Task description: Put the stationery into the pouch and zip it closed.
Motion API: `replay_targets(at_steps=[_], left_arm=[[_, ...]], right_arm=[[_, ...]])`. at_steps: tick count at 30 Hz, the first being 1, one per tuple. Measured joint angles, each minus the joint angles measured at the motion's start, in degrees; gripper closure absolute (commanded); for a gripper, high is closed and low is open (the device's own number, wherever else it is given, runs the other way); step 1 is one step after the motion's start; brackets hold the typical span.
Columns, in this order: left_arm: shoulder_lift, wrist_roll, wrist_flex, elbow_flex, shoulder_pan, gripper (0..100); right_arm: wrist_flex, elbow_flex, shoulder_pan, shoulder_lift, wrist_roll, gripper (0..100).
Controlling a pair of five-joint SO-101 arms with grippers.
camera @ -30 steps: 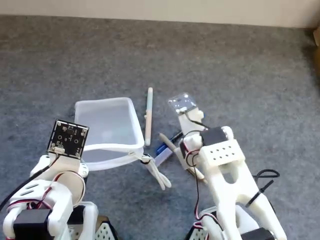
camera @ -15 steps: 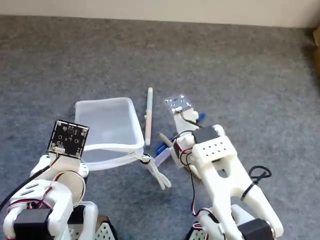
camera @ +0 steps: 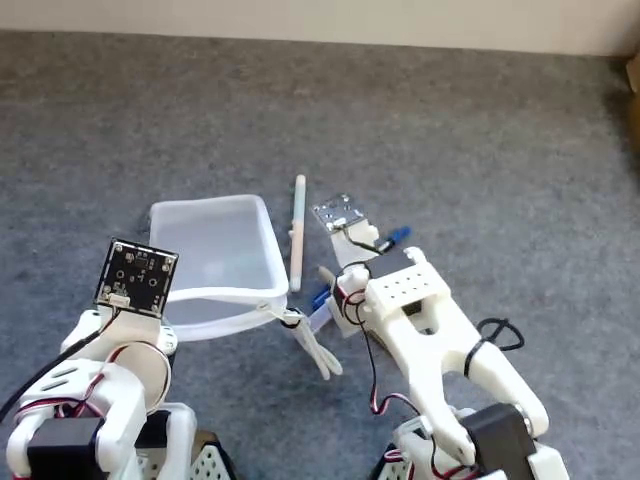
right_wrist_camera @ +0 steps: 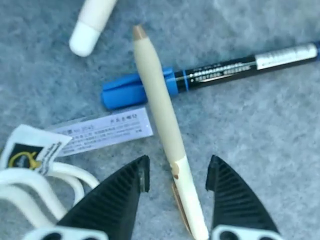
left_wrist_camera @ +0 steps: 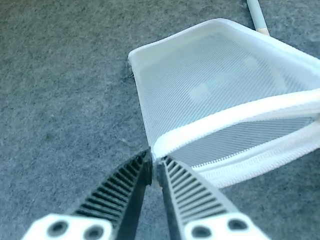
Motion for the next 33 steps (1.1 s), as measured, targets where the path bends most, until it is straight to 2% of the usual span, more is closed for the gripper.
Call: replay_targets(at_steps=[2, 7, 16, 21, 33], left_arm=[[0.0, 0.0, 0.0, 0.0, 0.0, 99], [0.0, 0.0, 0.0, 0.0, 0.0, 99], [0.0, 0.0, 0.0, 0.0, 0.0, 99], [0.0, 0.0, 0.0, 0.0, 0.0, 99], [0.09, 0.0, 0.09, -1.32, 0.0, 99]], right_arm=[[-0.53, 0.0, 0.0, 1.41, 0.0, 84.8], [-0.79, 0.0, 0.0, 1.85, 0.0, 99.8], [-0.62, -0.09, -0.09, 1.85, 0.0, 99.5], [5.45, -0.09, -0.09, 0.53, -0.09, 99.5], [13.63, -0.09, -0.09, -24.79, 0.0, 99.5]])
